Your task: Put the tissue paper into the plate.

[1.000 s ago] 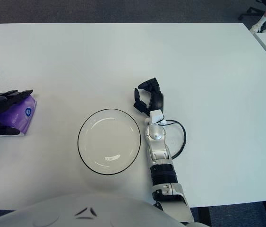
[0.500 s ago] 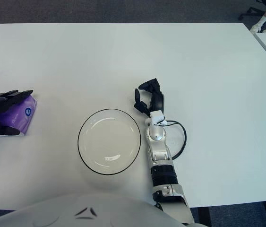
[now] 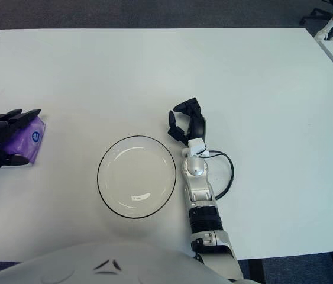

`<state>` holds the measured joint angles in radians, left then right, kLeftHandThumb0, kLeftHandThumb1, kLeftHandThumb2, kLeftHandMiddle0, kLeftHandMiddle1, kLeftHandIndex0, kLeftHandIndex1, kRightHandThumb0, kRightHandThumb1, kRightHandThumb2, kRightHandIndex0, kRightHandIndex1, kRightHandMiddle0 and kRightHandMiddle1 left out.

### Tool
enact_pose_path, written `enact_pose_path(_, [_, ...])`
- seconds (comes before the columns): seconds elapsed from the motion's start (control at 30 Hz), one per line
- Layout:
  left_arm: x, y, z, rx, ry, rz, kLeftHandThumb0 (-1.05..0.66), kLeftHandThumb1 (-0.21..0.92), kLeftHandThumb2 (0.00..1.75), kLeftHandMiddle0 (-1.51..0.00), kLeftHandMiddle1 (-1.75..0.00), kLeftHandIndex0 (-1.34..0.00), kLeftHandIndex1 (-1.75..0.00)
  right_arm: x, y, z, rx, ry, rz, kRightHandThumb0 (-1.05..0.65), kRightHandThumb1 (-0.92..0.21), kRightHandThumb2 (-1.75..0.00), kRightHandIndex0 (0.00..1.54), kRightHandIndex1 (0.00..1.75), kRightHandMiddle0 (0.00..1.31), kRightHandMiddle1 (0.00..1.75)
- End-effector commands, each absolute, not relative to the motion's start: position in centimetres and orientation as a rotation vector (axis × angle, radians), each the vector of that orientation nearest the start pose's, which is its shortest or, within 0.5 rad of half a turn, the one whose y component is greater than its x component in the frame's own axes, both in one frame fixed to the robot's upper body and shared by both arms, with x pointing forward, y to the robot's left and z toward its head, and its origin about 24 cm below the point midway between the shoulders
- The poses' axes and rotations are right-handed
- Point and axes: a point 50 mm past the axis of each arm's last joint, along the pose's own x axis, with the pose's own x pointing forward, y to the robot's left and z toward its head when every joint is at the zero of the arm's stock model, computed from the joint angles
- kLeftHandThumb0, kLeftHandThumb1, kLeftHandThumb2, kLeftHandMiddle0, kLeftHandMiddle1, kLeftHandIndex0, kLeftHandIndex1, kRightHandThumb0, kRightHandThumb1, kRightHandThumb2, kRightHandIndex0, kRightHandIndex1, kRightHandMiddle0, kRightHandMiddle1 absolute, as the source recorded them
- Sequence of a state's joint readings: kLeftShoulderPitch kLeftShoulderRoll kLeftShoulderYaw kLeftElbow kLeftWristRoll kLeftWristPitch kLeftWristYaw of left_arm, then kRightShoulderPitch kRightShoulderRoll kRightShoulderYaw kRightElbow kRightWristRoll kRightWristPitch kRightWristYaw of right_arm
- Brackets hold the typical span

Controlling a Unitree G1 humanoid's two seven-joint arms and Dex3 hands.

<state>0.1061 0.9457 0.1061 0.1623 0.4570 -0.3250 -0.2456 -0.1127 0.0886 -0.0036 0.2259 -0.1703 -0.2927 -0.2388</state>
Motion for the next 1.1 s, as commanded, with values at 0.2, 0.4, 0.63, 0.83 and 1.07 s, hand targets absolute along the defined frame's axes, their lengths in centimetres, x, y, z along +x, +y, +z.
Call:
enact_pose_path(0.2, [18.4,32.5,-2.4,1.578,0.199,-0.298,-1.05,0.8,0.41,0.0,0.0,0.0,0.0,22.9,-15.1,-3.2,-0.089,0.223,-0.225,-0.39,-0.63,-0.93,0.63,1.4,0.37,1.75])
enact_pose_path(0.4, [18.4,32.6,-2.9,1.642,0.124,-0.268,-0.98,0.65,0.61,-0.01,-0.02,0.0,-0.03,23.0,-15.2,-3.2,-0.093,0.222,-0.23,-0.39,-0.64,-0.92,0.63,1.4,0.37,1.75])
enact_pose_path(0.63, [18.3,32.8,-3.7,1.666,0.125,-0.232,-0.71,0.33,0.96,0.0,-0.62,0.0,-0.6,23.0,-15.3,-3.3,-0.091,0.218,-0.228,-0.4,-0.61,-0.95,0.64,1.41,0.39,1.75])
enact_pose_path(0.83, [18.7,33.0,-4.6,1.676,0.18,-0.188,-0.56,0.27,1.16,-0.15,-1.42,-0.21,-1.43,23.0,-15.3,-3.2,-0.093,0.2,-0.23,-0.4,-0.61,-0.96,0.65,1.41,0.39,1.75])
enact_pose_path(1.07, [18.9,33.1,-4.9,1.638,0.211,-0.16,-0.17,0.1,1.51,-0.71,-1.72,-0.63,-1.63,23.0,-15.3,-3.2,-0.077,0.191,-0.236,-0.39,-0.62,-0.94,0.66,1.41,0.38,1.75])
